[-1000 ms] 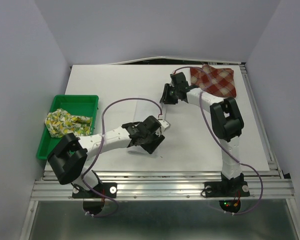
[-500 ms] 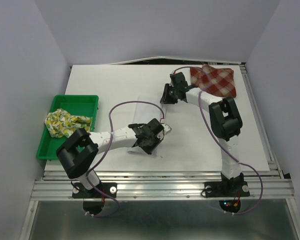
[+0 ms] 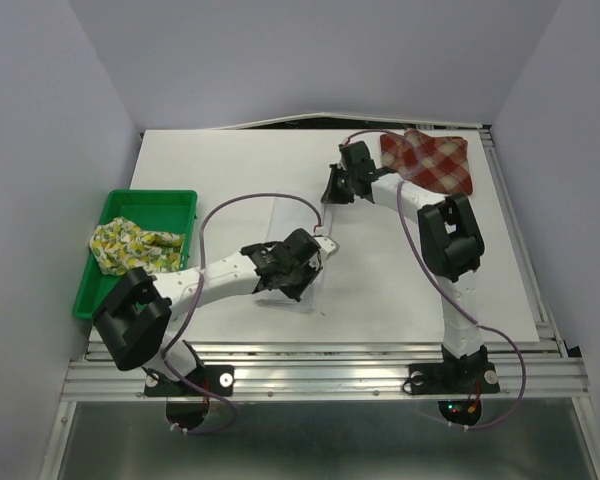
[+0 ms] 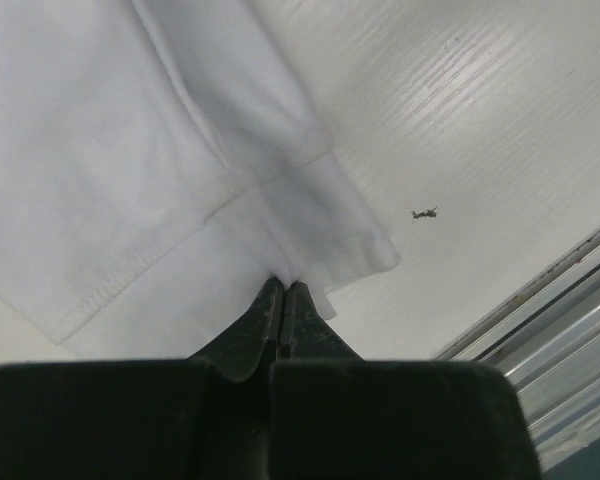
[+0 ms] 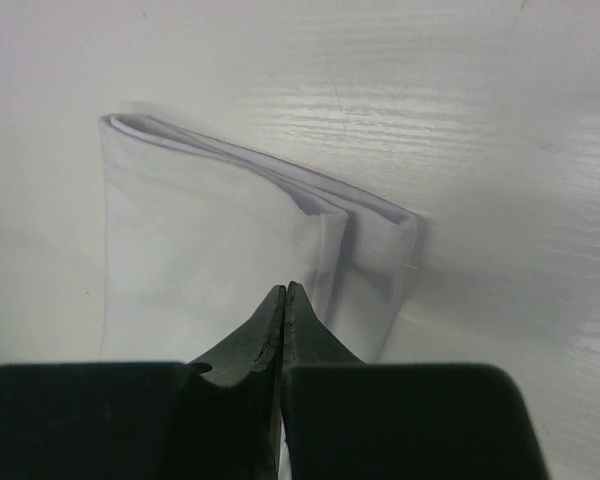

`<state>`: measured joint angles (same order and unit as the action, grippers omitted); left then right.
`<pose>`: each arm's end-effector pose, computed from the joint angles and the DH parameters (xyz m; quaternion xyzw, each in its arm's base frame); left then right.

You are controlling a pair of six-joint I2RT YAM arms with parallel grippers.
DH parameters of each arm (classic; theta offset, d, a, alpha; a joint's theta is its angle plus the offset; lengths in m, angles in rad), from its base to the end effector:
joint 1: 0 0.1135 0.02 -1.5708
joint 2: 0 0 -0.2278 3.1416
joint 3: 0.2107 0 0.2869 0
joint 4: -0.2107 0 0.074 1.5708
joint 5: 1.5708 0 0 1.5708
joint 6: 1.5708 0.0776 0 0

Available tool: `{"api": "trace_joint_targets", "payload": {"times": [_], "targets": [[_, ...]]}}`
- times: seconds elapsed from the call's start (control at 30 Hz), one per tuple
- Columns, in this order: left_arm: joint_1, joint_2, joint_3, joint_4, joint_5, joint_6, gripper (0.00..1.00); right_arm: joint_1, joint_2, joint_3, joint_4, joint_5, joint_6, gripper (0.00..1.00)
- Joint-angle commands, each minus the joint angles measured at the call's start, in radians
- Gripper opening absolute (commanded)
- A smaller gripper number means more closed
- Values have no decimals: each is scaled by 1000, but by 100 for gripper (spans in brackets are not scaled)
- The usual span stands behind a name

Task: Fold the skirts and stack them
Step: Fold the skirt

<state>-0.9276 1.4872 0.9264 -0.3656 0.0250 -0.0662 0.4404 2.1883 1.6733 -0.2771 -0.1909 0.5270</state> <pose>0.2153 -0.2905 0.1209 0.3996 0.8602 -0.1614 0.2727 0.4741 0.2397 0.1064 0.0037 0.9216 0.2538 0.2935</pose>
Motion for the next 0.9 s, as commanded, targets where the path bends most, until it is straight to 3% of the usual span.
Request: {"api": "trace_joint_targets", "payload": {"times": [0.0,0.43,0.47,0.53,0.6,0.87], "targets": [[-2,-100,6,-6,-14,17,0,4,-30,65,47,13,-13,1],[-56,-174,-3,-9,-14,32,0,4,-93,91,39,54,-27,1],[-56,-170,-1,-10,-16,32,0,4,-91,91,36,53,-31,3],[-54,-162,-3,-6,-14,32,0,4,-76,83,21,47,-38,22],[-56,-154,-3,-3,-14,32,0,4,-61,83,1,48,-38,29],[-54,-128,-1,5,-14,36,0,4,17,105,-39,53,-24,32]]}}
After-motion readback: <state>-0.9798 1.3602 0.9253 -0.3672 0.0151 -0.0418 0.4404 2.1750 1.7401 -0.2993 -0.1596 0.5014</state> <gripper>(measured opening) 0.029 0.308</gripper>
